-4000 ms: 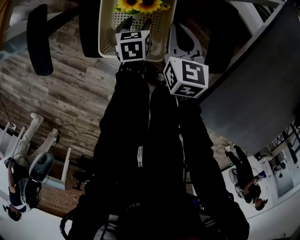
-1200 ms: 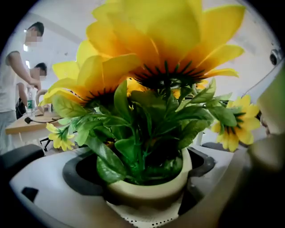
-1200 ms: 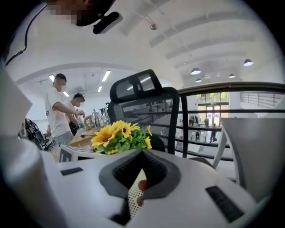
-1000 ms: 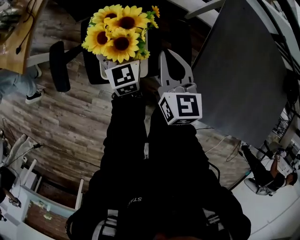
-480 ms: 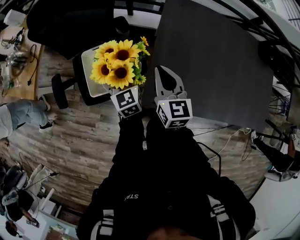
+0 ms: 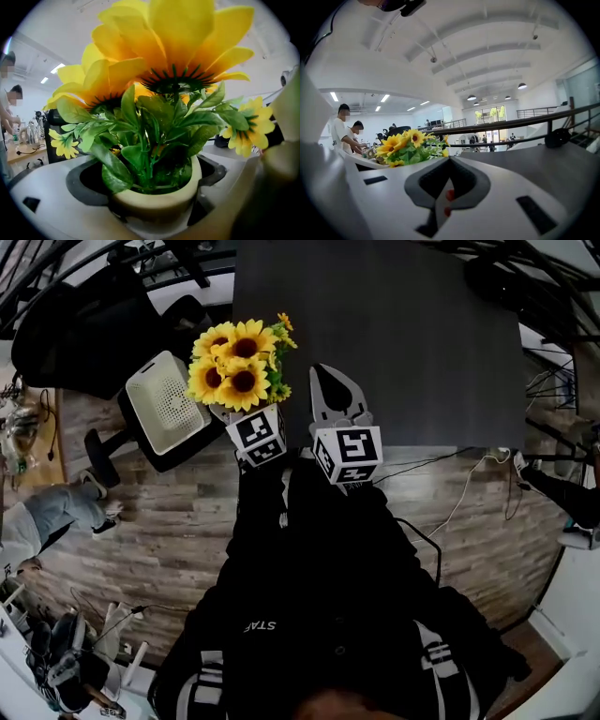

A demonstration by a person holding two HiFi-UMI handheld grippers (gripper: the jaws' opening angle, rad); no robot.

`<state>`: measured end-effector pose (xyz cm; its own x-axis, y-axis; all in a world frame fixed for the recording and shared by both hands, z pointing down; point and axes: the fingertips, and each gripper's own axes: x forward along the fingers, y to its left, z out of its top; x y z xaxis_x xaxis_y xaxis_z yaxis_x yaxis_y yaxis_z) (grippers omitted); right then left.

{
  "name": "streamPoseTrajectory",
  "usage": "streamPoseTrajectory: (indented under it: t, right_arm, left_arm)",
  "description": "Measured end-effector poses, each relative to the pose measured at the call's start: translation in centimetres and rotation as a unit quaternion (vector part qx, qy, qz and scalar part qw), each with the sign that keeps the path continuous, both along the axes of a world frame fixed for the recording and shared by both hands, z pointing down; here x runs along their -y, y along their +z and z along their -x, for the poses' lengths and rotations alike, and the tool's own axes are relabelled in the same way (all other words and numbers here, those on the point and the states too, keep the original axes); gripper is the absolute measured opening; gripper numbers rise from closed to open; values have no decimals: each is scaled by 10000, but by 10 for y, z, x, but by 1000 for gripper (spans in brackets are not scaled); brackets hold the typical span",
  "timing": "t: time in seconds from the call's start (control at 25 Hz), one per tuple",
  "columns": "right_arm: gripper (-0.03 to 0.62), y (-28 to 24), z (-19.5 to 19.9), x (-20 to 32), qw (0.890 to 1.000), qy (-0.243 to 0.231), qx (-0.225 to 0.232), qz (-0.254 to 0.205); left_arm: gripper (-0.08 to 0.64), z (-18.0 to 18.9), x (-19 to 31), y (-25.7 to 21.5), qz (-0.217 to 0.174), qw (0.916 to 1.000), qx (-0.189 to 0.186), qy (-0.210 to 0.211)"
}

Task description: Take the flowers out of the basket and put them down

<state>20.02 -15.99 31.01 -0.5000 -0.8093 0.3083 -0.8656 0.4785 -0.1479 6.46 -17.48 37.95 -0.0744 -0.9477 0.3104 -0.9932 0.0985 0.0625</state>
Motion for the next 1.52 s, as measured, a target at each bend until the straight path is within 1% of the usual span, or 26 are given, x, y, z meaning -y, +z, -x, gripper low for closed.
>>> streamPoseTrajectory:
  t: [0.08,0.2,0.24,0.28,0.44,0.56,0.72,0.88,1.04,1.28,1.4,1.52]
  right_arm:
    - [12,7,-11,0,9999,133,-47,50]
    - [12,19,-7,0,9993,313,-140,146]
    - [12,23,-11,1,9990,367,-162,178]
    - [12,28,-20,2,9988,414,-176,211]
    - [12,64,-73,12,9980,507,-203,324]
    - [12,89,-86,22,9978,509,-216,360]
    - [12,112,-90,31,9976,484,-230,435]
    - [12,129,-91,31,9968,492,-214,587]
    - [12,138,-92,28,9965,409,-226,695]
    - [12,147,-88,28,9962,297,-234,785]
    - [12,151,-83,31,9960,274,-243,815]
    - [12,151,-83,31,9958,277,-259,839]
  left_arm:
    - [541,-10,4,11,39,9999,-15,101]
    - [541,-3,10,28,92,9997,-48,220]
    - [541,-5,11,33,129,9996,-74,225]
    - [541,-13,12,40,176,9996,-102,220]
    - [541,-65,20,77,284,9990,-132,309]
    - [541,-81,31,103,314,9985,37,436]
    - [541,-84,43,130,398,9981,165,448]
    - [541,-83,47,160,648,9966,261,443]
    - [541,-85,47,181,850,9950,286,432]
    - [541,-85,49,195,891,9948,270,424]
    - [541,-82,52,200,891,9941,314,533]
    - [541,-84,52,201,925,9925,287,740]
